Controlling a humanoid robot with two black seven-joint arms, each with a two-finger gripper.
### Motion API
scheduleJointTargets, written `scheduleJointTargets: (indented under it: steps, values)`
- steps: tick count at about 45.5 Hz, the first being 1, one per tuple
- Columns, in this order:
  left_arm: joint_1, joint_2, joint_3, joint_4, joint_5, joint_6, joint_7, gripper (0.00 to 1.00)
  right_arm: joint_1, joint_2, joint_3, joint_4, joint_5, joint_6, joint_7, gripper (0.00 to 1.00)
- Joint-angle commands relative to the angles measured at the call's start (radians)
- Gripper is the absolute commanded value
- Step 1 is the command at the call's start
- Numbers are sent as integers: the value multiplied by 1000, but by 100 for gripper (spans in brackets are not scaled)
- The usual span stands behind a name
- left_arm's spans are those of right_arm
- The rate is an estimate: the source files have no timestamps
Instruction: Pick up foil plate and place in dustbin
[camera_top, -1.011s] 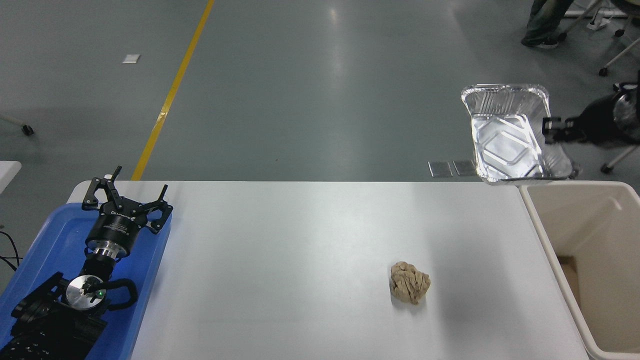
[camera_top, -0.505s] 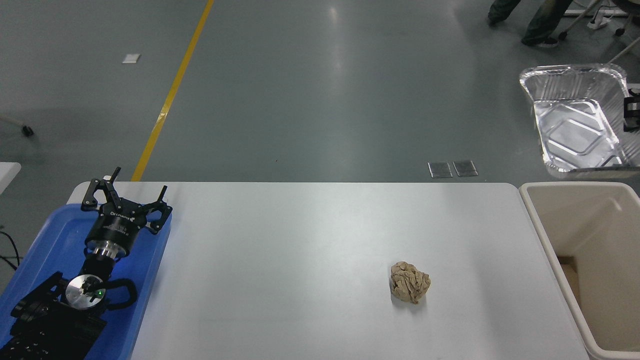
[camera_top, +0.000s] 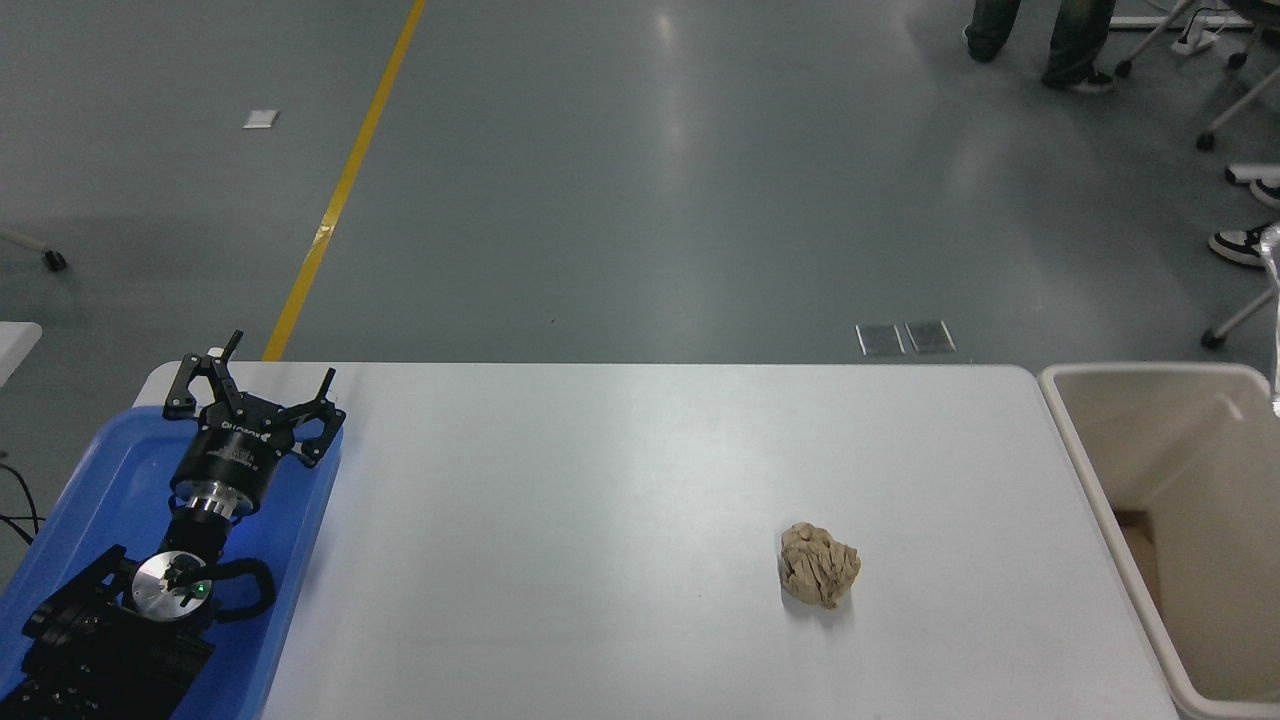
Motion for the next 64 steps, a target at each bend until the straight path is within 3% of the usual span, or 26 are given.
scheduleJointTargets:
  steps: [1, 12, 21, 36, 37, 38, 40, 49, 54, 64]
  values:
    - [0, 0, 0, 0, 0, 0, -1, 99, -608, 134, 386, -351, 79, -149, 0, 0]
    - [0, 0, 0, 0, 0, 0, -1, 99, -840, 381, 400, -612, 340, -155, 0, 0]
    - [0, 0, 0, 0, 0, 0, -1, 99, -867, 442, 325, -638, 349, -174, -6, 0]
    - [0, -2, 0, 0, 0, 0, -1, 99, -871, 451, 325, -635, 349, -174, -5, 0]
    - [0, 0, 0, 0, 0, 0, -1, 99, -871, 453, 325, -635, 351, -174, -5, 15]
    - [0, 0, 0, 0, 0, 0, -1, 99, -870, 453, 325, -635, 351, -174, -5, 39]
    - [0, 0, 0, 0, 0, 0, -1, 99, -865, 453, 328, -635, 354, -175, -5, 100]
    - [-2, -2, 0, 0, 0, 0, -1, 99, -819, 441, 326, -598, 354, -161, -5, 100]
    - [-2, 0, 2, 0, 0, 0, -1, 99, -735, 381, 309, -534, 325, -160, -3, 100]
    - [-3, -2, 2, 0, 0, 0, 0, 99, -295, 191, 116, -112, 147, -155, -2, 100]
